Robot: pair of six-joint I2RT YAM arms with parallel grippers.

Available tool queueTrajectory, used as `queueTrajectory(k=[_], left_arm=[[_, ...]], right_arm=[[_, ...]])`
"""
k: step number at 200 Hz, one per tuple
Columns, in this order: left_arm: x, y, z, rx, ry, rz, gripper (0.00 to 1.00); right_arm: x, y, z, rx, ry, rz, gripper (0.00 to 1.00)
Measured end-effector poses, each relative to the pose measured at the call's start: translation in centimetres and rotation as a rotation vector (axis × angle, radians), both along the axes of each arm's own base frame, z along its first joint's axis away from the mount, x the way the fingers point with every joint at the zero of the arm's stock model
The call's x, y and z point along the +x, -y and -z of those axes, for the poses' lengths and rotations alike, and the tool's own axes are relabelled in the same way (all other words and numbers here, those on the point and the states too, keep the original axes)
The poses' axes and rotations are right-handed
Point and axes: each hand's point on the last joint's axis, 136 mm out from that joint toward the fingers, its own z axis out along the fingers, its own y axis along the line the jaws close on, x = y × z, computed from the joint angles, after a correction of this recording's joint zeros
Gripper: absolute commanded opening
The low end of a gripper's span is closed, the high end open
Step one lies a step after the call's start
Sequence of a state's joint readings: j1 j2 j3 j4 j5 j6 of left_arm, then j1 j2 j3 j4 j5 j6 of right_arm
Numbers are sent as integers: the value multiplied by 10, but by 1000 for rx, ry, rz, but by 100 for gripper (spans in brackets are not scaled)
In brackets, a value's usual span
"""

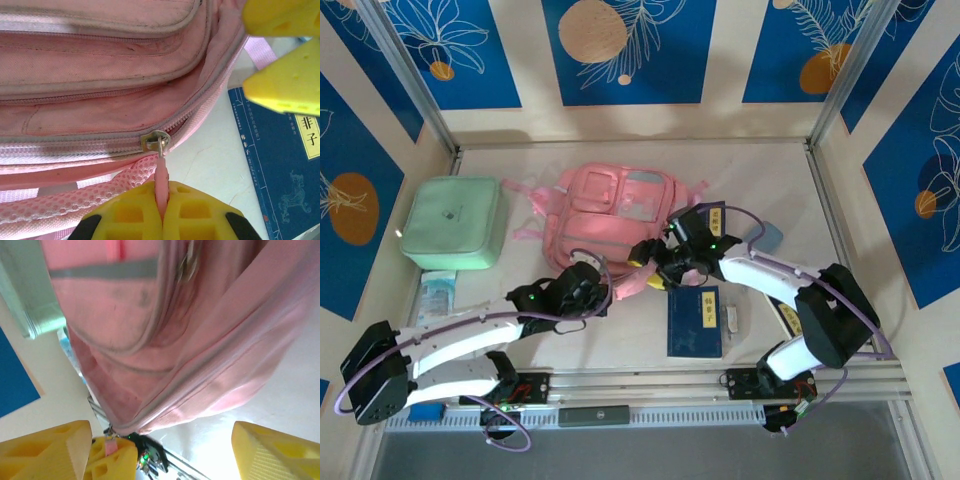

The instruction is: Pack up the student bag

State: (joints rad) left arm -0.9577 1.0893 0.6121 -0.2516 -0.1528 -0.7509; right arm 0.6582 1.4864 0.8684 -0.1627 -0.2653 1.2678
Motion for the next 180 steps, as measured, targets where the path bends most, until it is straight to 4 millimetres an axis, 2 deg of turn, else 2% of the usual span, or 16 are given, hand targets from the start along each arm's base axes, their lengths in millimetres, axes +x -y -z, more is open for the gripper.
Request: queueTrajectory(k=[17, 30, 50, 71, 96, 127, 180], left_arm=[[0, 4, -1, -7, -5, 8, 0], [0, 5, -1, -12, -7, 12, 0], [0, 5, 1, -5, -13, 13, 0], [-1, 4, 1, 0, -16, 12, 0], [1, 3, -3, -7, -6, 6, 0], [0, -2, -11, -11, 13, 3, 0], [7, -22, -21, -13, 28, -44, 0]], right_arm=[[7, -10, 4, 30, -23, 34, 68], [11, -16, 14, 24, -52, 52, 62], [13, -22, 27, -9, -72, 64, 45], [13, -20, 32, -38, -67, 65, 21], [12, -16, 32, -67, -48, 30, 4], [16, -7, 25, -81, -8, -31, 0], [49, 41, 11, -117, 68, -77, 0]])
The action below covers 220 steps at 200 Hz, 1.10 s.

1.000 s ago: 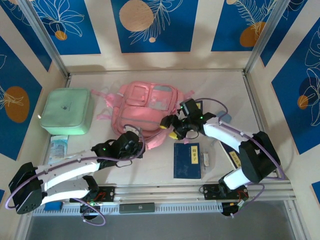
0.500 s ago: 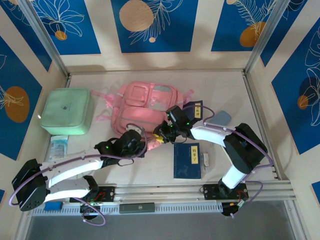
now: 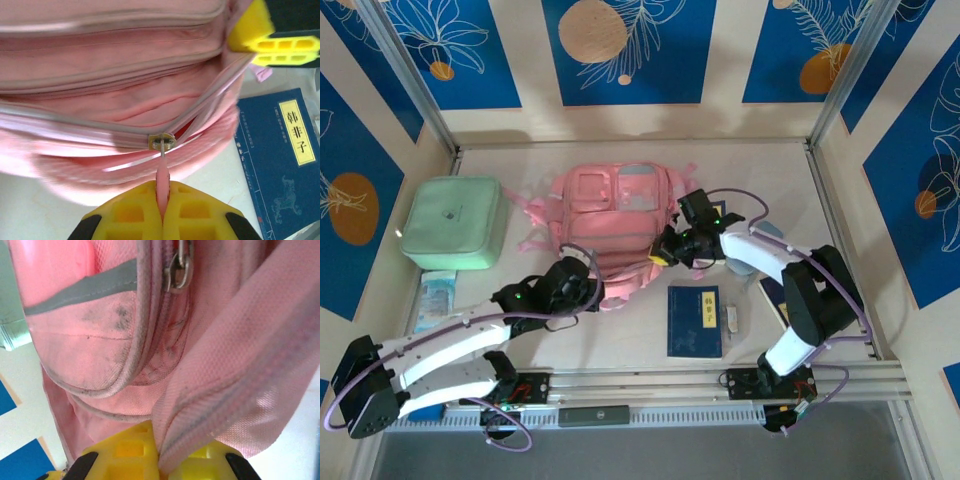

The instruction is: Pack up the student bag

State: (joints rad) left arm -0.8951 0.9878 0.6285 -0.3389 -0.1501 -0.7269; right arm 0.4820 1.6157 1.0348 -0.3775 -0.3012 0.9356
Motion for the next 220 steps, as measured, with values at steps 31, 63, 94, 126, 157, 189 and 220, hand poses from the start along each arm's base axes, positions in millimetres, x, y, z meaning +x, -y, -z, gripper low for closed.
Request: queueTrajectory(k=[31, 63, 94, 126, 157, 189, 220], left_arm=[[4, -14, 6, -8, -24, -39, 0], [2, -12, 10, -21, -51, -25, 0], [2, -6, 12, -34, -67, -7, 0], [3, 2, 10, -66, -69, 14, 0], [3, 8, 7, -94, -66, 33, 0], [3, 13, 5, -115, -63, 48, 0], [2, 16, 7, -120, -74, 61, 0]], right_arm=[[22, 19, -4, -33, 54, -16, 0], [24, 26, -2, -54, 64, -26, 26], [18, 23, -4, -47, 57, -22, 58], [-3, 13, -21, -17, 28, -1, 67], [-39, -4, -36, 25, -17, 21, 73], [-69, -20, -22, 21, -130, 90, 75], [-77, -34, -9, -7, -194, 175, 76]])
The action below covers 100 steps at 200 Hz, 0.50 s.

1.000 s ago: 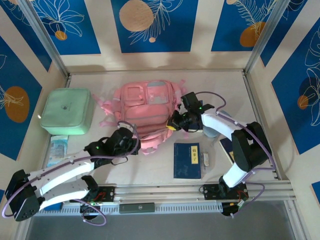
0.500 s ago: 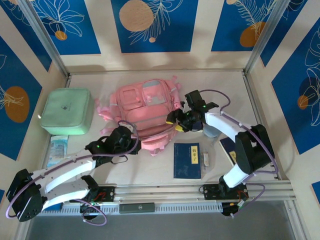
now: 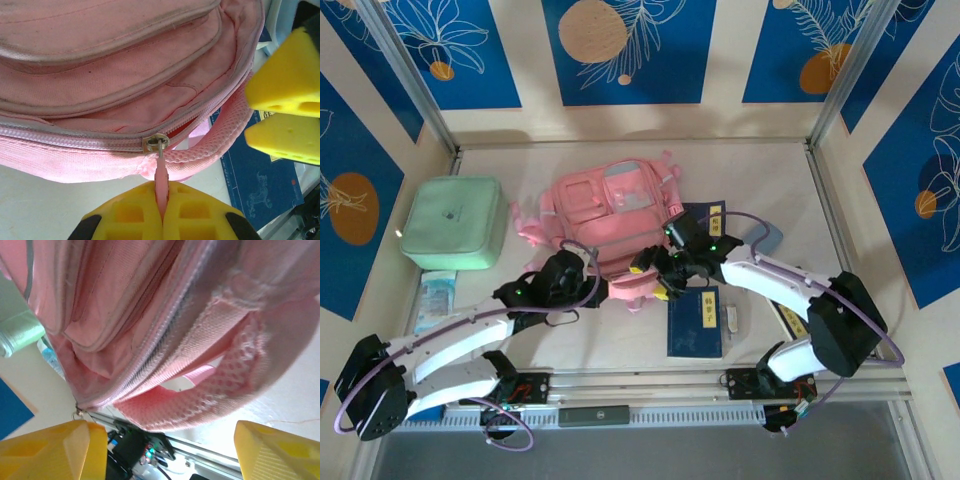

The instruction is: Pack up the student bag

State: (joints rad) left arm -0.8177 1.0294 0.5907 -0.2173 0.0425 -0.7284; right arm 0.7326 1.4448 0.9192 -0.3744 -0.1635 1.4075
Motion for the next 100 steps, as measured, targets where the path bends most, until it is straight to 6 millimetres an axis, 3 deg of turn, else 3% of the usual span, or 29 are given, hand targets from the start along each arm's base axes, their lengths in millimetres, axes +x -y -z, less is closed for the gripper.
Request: queueTrajectory(k=[20, 54, 75, 100], left_arm=[[-2, 3, 2, -3, -7, 13, 0], [-2, 5, 6, 6, -16, 18, 0], [-3, 5, 7, 9, -20, 21, 0], [-4, 5, 7, 11, -21, 23, 0]], right_arm=[[5, -8, 9, -30, -23, 36, 74], [17, -13, 27, -69, -50, 86, 62], [19, -12, 40, -101, -60, 87, 46], [20, -9, 41, -114, -41, 61, 22]])
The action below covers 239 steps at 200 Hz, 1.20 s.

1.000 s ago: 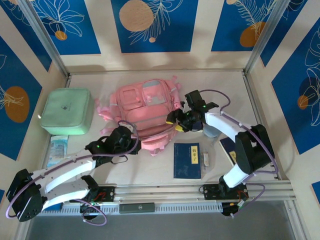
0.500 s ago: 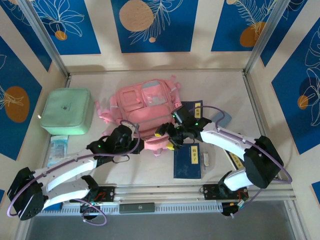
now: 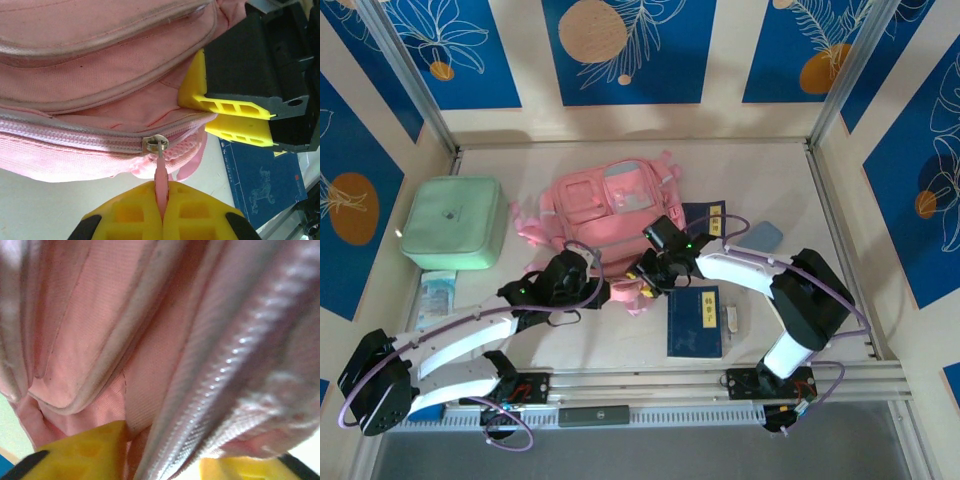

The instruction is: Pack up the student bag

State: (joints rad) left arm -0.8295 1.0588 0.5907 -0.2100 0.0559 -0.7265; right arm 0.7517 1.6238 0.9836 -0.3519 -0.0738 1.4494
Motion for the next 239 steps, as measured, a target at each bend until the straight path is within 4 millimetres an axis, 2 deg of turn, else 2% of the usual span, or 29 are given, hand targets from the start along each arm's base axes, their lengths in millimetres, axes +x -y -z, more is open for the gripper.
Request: queueTrajectory(k=[18, 55, 80, 116, 124, 131, 155, 173, 185, 206, 220, 239], left_arm=[[-1, 0, 0, 3, 4, 2, 0], [3, -13, -8, 25, 47, -38, 0], [13, -28, -11, 45, 68, -76, 0], [26, -46, 0, 77, 33, -125, 0], [28, -48, 3, 81, 22, -130, 0], [29, -48, 5, 81, 15, -132, 0], [32, -45, 6, 58, 2, -131, 0], [34, -43, 10, 47, -19, -137, 0], [34, -41, 14, 47, -33, -134, 0], [34, -37, 15, 35, -43, -124, 0], [34, -35, 13, 20, -43, -121, 0], [34, -33, 12, 8, -43, -118, 0]], right_arm=[[4, 3, -2, -6, 25, -29, 13], [22, 18, -16, -20, 76, -100, 4], [41, 43, -29, -38, 115, -125, 3], [65, 84, -36, -61, 161, -111, 5], [66, 89, -36, -67, 161, -109, 8], [67, 92, -35, -71, 162, -113, 16], [65, 91, -37, -87, 178, -124, 47], [61, 89, -45, -86, 192, -111, 64], [55, 84, -54, -73, 209, -112, 71], [29, 67, -67, -30, 190, -106, 83], [9, 54, -68, -4, 167, -106, 90], [-13, 40, -62, 12, 115, -105, 92]])
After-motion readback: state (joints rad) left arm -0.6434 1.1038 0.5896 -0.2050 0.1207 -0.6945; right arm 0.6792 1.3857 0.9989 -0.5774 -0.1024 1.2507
